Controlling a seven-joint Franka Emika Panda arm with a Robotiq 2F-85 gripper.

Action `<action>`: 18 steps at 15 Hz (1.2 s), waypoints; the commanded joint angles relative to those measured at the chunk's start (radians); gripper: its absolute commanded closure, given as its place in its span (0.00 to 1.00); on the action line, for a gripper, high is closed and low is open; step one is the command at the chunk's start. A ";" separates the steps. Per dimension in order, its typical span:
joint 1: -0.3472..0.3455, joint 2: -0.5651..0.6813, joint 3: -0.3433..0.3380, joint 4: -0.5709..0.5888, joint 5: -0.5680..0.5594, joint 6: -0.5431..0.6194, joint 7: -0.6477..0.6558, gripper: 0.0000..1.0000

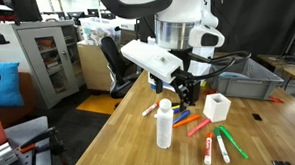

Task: Remove the lid from the white can on the table

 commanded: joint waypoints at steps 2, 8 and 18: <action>0.001 -0.012 -0.007 -0.034 -0.008 0.035 0.008 0.00; -0.004 0.001 0.006 -0.042 0.033 0.105 -0.023 0.24; -0.006 0.005 0.011 -0.044 0.048 0.089 -0.019 0.45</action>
